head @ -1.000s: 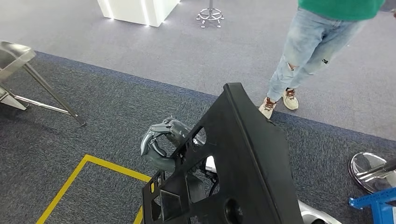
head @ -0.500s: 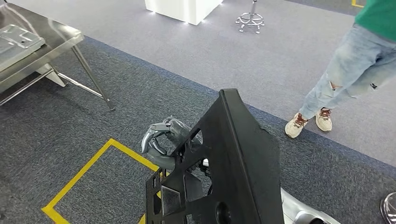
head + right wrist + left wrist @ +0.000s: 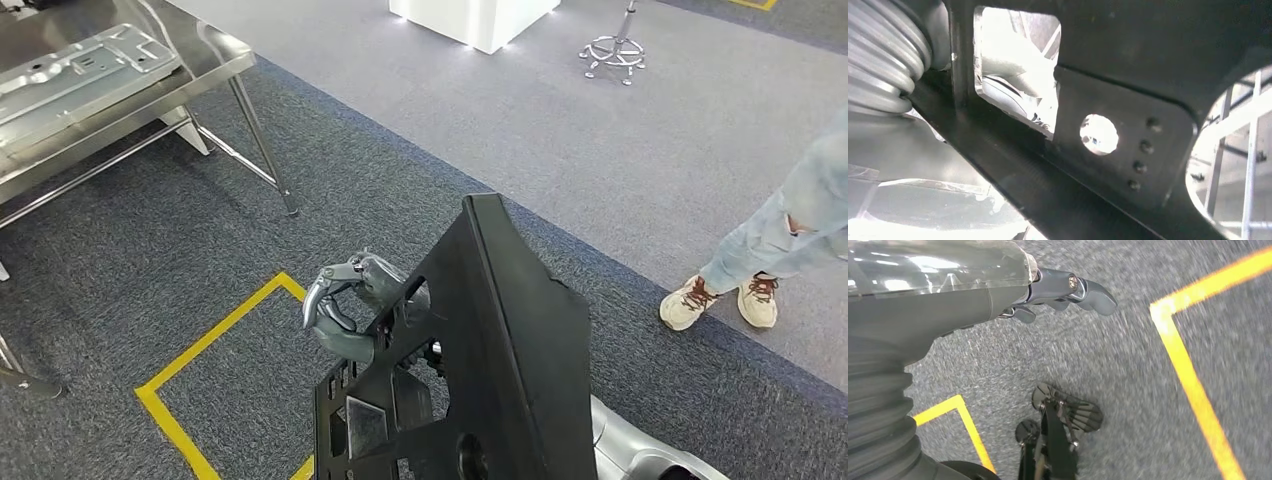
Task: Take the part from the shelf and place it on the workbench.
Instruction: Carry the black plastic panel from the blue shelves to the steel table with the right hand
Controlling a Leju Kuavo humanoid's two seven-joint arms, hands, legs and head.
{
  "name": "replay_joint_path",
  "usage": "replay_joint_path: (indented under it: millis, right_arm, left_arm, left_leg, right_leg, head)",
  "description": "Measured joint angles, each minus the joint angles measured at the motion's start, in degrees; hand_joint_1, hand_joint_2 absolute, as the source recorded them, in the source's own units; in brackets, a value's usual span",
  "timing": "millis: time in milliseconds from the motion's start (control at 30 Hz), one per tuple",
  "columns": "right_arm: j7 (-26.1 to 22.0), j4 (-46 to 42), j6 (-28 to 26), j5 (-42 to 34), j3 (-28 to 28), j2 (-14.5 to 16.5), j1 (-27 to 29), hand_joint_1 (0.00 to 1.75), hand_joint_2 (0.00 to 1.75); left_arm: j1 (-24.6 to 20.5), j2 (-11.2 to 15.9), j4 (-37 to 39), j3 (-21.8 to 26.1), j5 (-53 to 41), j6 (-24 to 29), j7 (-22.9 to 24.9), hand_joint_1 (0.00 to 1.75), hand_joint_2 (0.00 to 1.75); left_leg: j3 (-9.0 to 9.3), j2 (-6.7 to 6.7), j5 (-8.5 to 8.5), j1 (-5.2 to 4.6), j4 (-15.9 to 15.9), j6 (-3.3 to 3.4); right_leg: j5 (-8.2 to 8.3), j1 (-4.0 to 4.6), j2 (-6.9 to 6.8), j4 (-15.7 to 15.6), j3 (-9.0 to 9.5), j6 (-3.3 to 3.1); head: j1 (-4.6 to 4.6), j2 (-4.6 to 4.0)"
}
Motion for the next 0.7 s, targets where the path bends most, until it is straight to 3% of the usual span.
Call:
replay_joint_path:
  millis: [67, 133, 200, 267, 333, 367, 400, 433, 500, 567, 633, 700]
  right_arm:
    - [-0.09, 0.00, 0.25, 0.00, -0.04, -0.04, 0.01, 1.71, 1.75]
    - [-0.17, 0.01, 0.37, 0.01, -0.07, 0.05, -0.05, 1.71, 1.75]
    - [-0.30, 0.00, 0.38, 0.03, -0.10, 0.20, -0.22, 1.71, 1.75]
    - [-0.36, 0.09, 0.41, 0.06, -0.13, 0.25, -0.33, 1.71, 1.75]
    - [-0.16, 0.32, 0.49, 0.09, -0.13, 0.30, -0.34, 1.71, 1.75]
    - [-0.01, 0.42, 0.52, 0.10, -0.13, 0.37, -0.35, 1.71, 1.75]
    - [0.13, 0.46, 0.54, 0.11, -0.13, 0.50, -0.40, 1.71, 1.75]
    - [0.22, 0.48, 0.54, 0.11, -0.13, 0.67, -0.49, 1.71, 1.75]
    - [0.27, 0.54, 0.56, 0.10, -0.13, 1.04, -0.73, 1.71, 1.75]
    - [0.30, 0.71, 0.61, 0.09, -0.13, 1.35, -0.89, 1.71, 1.75]
    - [0.32, 0.83, 0.67, 0.09, -0.13, 1.81, -1.05, 1.71, 1.75]
    - [0.29, 0.86, 0.69, 0.08, -0.11, 2.37, -1.27, 1.71, 1.75]
  left_arm:
    - [-0.01, 0.17, 0.01, 0.04, 0.17, -0.01, -0.08, 0.00, 1.75]
    - [0.18, 0.16, 0.01, 0.05, 0.28, -0.13, -0.27, 0.00, 1.75]
    - [0.20, 0.08, 0.01, 0.05, 0.33, -0.34, -0.49, 0.00, 1.75]
    - [-0.10, -0.02, -0.01, 0.05, 0.40, -0.62, -0.63, 0.00, 1.75]
    - [-0.34, -0.14, -0.02, 0.05, 0.49, -1.05, -0.68, 0.00, 1.75]
    - [-0.38, -0.21, -0.02, 0.05, 0.52, -1.26, -0.69, 0.00, 1.75]
    - [-0.39, -0.27, -0.02, 0.05, 0.53, -1.45, -0.69, 0.00, 1.75]
    - [-0.39, -0.33, -0.02, 0.05, 0.55, -1.56, -0.69, 0.00, 1.75]
    - [-0.51, -0.47, -0.02, 0.05, 0.62, -1.66, -0.68, 0.00, 1.75]
    - [-0.59, -0.53, -0.01, 0.07, 0.72, -1.65, -0.64, 0.00, 1.75]
    - [-0.37, -0.48, 0.01, 0.08, 0.77, -1.59, -0.55, 0.00, 1.75]
    - [-0.29, -0.49, 0.02, 0.09, 0.78, -1.52, -0.47, 0.00, 1.75]
  left_leg:
    - [0.93, 0.72, -0.09, -0.62, -2.15, 0.84]
    - [1.11, -0.86, 0.08, -0.50, -2.56, 1.48]
    - [1.58, -2.22, 0.38, -0.11, -3.09, 2.02]
    - [1.72, -3.59, 0.51, 0.07, -3.24, 2.39]
    - [1.69, -5.23, 0.51, 0.06, -3.18, 2.51]
    - [1.71, -6.13, 0.48, 0.07, -3.11, 2.47]
    - [1.76, -7.01, 0.42, 0.09, -3.00, 2.39]
    - [1.81, -7.88, 0.31, 0.12, -2.84, 2.26]
    - [1.67, -9.42, 0.02, 0.12, -2.37, 1.85]
    - [1.26, -10.67, -0.13, 0.27, -2.15, 1.25]
    - [0.94, -11.32, -0.16, 0.53, -2.21, 0.54]
    - [0.10, -8.86, -1.24, 0.52, -0.43, -0.06]
  right_leg:
    - [-0.30, 0.21, -1.21, -0.03, 0.23, 0.54]
    - [-0.69, 0.11, -1.90, 0.01, 0.61, 1.19]
    - [-2.22, -0.13, 0.50, 2.23, -0.07, 1.81]
    - [-5.44, -0.36, 3.90, 8.93, -3.46, 2.07]
    - [-7.38, -0.43, 4.96, 15.50, -7.35, 2.16]
    - [-6.74, -0.46, 5.07, 16.20, -8.13, 2.15]
    - [-5.03, -0.50, 5.25, 14.67, -7.81, 2.09]
    - [-2.60, -0.56, 5.84, 11.19, -6.50, 1.95]
    - [0.93, -0.80, 8.32, 3.87, -3.55, 1.70]
    - [1.57, -0.79, 9.54, 0.90, -2.38, 1.39]
    - [1.64, -0.67, 8.35, 0.42, -2.09, 0.76]
    - [1.76, -0.76, 6.98, -0.25, -1.53, 0.03]
  head:
    - [0.03, -0.01]
    - [0.06, -0.01]
    - [0.10, 0.00]
    - [0.17, 0.00]
    - [0.20, 0.00]
    - [0.20, 0.00]
    - [0.20, 0.00]
    - [0.21, 0.00]
    - [0.20, 0.00]
    - [0.19, 0.00]
    - [0.19, 0.00]
    - [0.08, 0.00]
